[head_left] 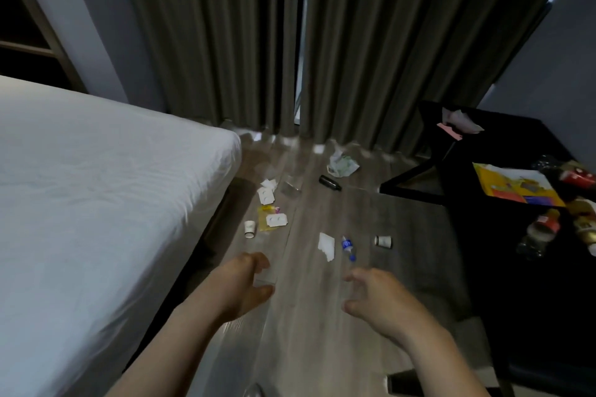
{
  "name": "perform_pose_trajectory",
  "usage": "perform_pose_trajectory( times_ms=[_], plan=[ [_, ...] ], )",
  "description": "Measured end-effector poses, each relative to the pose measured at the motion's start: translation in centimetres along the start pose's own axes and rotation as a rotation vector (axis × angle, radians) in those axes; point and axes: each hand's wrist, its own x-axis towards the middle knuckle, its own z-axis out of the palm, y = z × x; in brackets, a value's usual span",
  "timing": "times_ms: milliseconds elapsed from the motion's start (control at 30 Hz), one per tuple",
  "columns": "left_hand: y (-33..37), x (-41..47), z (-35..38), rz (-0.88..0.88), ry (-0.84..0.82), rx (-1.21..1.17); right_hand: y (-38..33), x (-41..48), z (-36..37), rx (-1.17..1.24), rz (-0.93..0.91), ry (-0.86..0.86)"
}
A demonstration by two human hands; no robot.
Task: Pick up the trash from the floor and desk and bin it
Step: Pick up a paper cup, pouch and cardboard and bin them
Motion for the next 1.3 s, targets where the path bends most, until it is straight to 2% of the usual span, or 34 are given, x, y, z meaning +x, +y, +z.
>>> perform_pose_trajectory(
  times_ms=[433,900,1300],
  plan=[
    [-2.3,16.1,-5.6,0.014,-0.061,-0.011,-1.5,16.1,-3.7,0.031,0.073,-0.067],
    [-2.5,35.7,-11.1,-0.147,-0.069,0.006,-0.8,38.6,-11.7,0.005,0.022,-0.121],
    [-10.0,47.6,-13.4,-0.195,-0.159,0.000,-3.7,50.3,-10.0,0.067,0.107,-0.218]
  ],
)
